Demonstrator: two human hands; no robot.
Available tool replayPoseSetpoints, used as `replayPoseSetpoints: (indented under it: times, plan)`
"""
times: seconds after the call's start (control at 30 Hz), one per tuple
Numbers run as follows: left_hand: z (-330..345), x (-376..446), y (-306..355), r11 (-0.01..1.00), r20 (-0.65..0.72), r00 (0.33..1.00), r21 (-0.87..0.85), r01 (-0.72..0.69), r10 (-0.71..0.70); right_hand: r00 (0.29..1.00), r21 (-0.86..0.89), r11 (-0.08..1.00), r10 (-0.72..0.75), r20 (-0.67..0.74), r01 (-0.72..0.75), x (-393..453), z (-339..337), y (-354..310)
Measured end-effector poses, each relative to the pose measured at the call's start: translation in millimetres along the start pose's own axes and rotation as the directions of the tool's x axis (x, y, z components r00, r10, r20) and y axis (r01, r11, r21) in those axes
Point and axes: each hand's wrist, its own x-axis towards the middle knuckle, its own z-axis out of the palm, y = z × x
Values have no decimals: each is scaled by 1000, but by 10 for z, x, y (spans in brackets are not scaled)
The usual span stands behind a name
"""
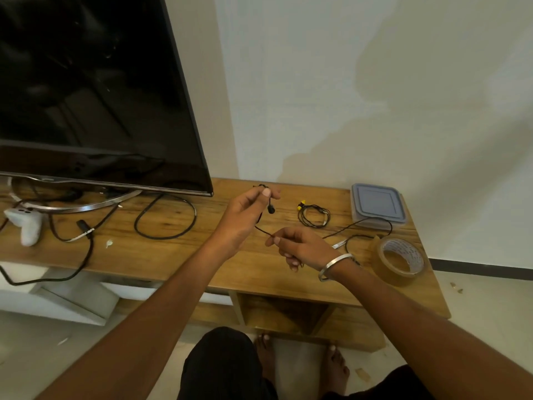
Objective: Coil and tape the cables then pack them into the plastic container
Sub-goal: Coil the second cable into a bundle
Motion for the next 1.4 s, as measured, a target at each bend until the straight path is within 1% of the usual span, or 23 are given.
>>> replayPoseSetpoints:
  times: [0.13, 0.23, 0.33, 0.4, 0.47, 0.6, 0.63, 0.8, 0.83, 0.9, 0.97, 1.03, 1.1, 1.17, 1.3, 1.4]
  plan:
    - [-88, 21, -123, 978, 82, 996, 204, -39, 22, 998, -47, 997, -55, -8, 54, -32, -61, -45]
    - [-153, 24, -243, 943, 136, 991, 330, -38, -8, 995, -77, 993, -93, -47, 89, -18, -129, -43]
    - [-192, -5, -319, 883, 163, 986, 467, -41, -41, 991, -79, 991, -112, -78, 106, -9, -203, -57]
    - [-201, -43, -325, 856, 185, 979, 517, -26, -81, 988, -84, 990, -118, -104, 110, -14, -245, -95]
    - [-190, -73, -294, 858, 209, 970, 514, 2, -128, 981, -107, 986, -142, -129, 128, -14, -275, -131]
    - [-127, -111, -193, 895, 268, 927, 427, 129, -262, 960, -177, 973, -183, -213, 146, 6, -314, -157]
    - [-113, -120, -163, 901, 293, 915, 410, 141, -277, 952, -193, 970, -193, -236, 148, 5, -320, -163]
    - [-93, -141, -90, 932, 382, 885, 336, 134, -265, 911, -278, 938, -289, -293, 208, 3, -333, -214]
    - [-90, -141, -80, 944, 395, 880, 292, 151, -263, 902, -296, 930, -309, -302, 220, 12, -335, -209]
    - [-89, -148, -40, 965, 421, 869, 152, 214, -259, 890, -322, 922, -322, -324, 216, 48, -348, -175]
    - [-84, -163, 23, 958, 448, 858, -12, 287, -251, 885, -331, 924, -307, -349, 190, 77, -370, -133]
    - [-62, -175, 95, 932, 475, 854, -164, 323, -212, 886, -316, 932, -289, -362, 175, 73, -385, -102]
    - [-40, -165, 149, 900, 488, 859, -287, 327, -157, 898, -284, 944, -264, -352, 166, 54, -378, -61]
    - [-15, -139, 182, 881, 479, 871, -358, 307, -109, 915, -269, 950, -242, -323, 157, 36, -337, -9]
    - [45, -109, 217, 854, 400, 915, -454, 256, -61, 955, -328, 937, -201, -217, 123, 15, -212, 103]
    - [59, -88, 182, 873, 302, 951, -444, 202, -67, 977, -316, 941, -170, -127, 123, 4, -116, 137]
